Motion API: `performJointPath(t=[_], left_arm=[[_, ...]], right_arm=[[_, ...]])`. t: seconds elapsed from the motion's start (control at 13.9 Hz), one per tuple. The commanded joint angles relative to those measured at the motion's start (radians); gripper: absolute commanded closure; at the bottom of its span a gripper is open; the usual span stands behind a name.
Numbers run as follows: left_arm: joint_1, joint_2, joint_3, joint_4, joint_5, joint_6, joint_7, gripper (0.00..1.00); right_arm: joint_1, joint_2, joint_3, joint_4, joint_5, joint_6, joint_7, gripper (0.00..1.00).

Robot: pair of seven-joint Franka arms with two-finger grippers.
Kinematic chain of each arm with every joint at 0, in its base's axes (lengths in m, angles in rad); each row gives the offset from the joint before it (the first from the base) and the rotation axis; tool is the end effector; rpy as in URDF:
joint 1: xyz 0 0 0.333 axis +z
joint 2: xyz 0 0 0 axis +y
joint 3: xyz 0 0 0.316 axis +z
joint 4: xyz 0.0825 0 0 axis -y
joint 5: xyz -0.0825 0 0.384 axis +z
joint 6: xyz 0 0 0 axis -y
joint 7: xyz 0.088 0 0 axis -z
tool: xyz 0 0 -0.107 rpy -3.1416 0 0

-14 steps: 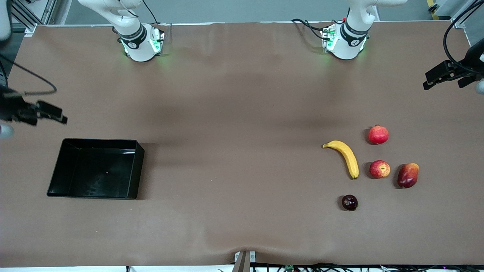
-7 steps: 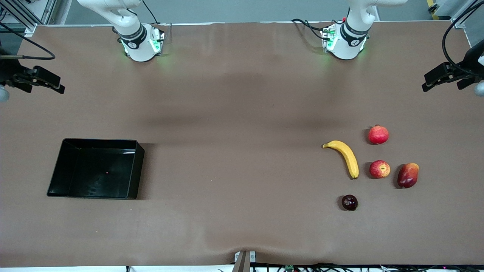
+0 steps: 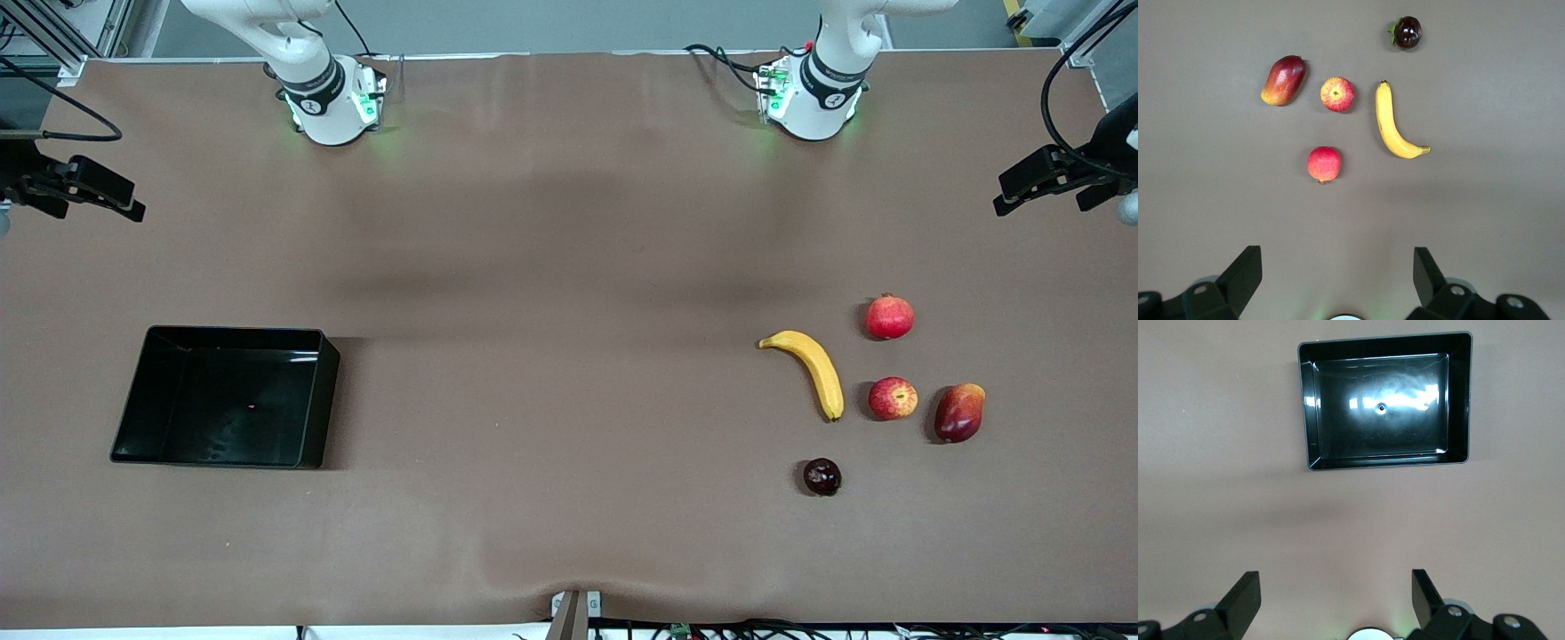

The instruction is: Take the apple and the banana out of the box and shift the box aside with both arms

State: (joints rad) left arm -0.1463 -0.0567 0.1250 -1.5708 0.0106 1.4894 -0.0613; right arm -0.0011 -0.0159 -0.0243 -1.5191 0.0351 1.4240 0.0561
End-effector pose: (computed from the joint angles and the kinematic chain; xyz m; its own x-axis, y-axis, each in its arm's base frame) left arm 0.5286 -0.0079 0.6479 0.9989 0.0405 -0.0249 0.0404 -0.9992 -0.0050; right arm 0.5342 -0.0095 0.6450 0.9938 -0.0761 -0.0809 -0.0789 -0.9964 -0.0309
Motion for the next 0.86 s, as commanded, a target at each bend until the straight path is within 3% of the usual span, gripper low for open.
performJointPath(t=[0.0,0.29,0.79], left_arm=[[-0.013,0.020,0.001,0.032,0.005,-0.011,0.005,0.00],[-0.022,0.020,-0.048,0.026,0.000,-0.011,-0.012,0.00],[-0.019,0.021,-0.070,0.021,-0.001,-0.014,-0.055,0.00]], right_arm=[[0.000,0.004,0.001,-0.007,-0.001,0.010,0.007,0.00],[0.001,0.010,0.000,-0.010,-0.030,0.027,-0.024,0.00],[-0.002,0.011,0.001,-0.006,-0.032,0.026,-0.025,0.00]])
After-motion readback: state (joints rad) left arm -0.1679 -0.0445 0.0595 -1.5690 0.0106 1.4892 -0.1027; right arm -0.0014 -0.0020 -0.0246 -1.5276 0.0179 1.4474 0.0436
